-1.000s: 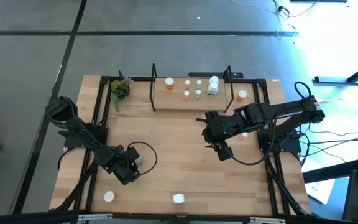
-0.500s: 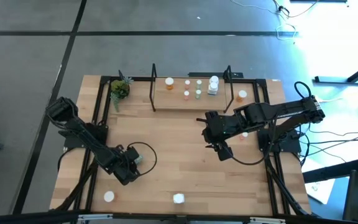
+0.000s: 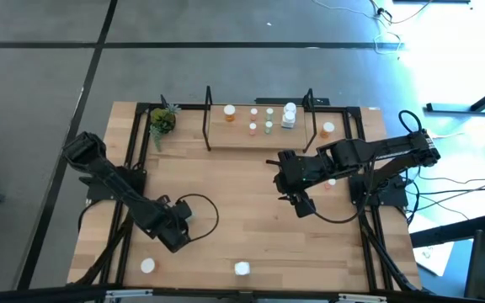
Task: Pick and place medicine bottles onto shelf by color
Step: Put the green pill bottle on the shelf aligned with the green bottles
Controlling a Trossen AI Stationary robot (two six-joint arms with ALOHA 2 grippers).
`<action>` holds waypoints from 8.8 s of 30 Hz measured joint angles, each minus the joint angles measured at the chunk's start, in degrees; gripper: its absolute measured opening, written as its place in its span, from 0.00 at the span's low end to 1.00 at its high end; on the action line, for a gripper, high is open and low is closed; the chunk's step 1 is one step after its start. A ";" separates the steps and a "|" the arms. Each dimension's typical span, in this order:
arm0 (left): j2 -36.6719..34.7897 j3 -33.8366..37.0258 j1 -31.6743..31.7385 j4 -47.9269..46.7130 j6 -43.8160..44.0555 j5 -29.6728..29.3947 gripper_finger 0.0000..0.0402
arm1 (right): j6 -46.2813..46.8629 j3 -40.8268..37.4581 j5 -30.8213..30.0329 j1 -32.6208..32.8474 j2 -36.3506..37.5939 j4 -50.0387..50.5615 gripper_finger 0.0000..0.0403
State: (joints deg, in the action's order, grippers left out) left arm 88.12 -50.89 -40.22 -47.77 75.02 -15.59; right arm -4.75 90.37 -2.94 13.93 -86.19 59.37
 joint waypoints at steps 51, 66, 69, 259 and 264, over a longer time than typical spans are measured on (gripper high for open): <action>25.93 -18.84 30.74 -37.83 -54.96 38.71 0.24 | -1.28 0.00 -0.02 0.00 0.00 -0.02 0.61; 27.40 -18.86 30.96 -34.31 -56.00 40.15 0.24 | -1.51 0.00 0.00 0.01 0.00 -0.02 0.61; 27.85 -18.82 30.98 -34.26 -57.46 41.71 0.24 | -1.51 0.00 0.00 0.00 0.00 -0.02 0.61; 33.40 -13.84 34.88 -36.54 -53.10 60.19 0.24 | -4.33 0.00 1.49 0.00 0.00 -2.32 0.61; 33.40 -13.84 35.62 -36.25 -54.07 60.26 0.24 | -4.33 0.00 1.50 0.01 0.00 -2.32 0.61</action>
State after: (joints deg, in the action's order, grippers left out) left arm 121.51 -64.73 -4.60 -84.02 20.95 44.67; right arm -9.08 90.37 -1.44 13.94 -86.19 57.06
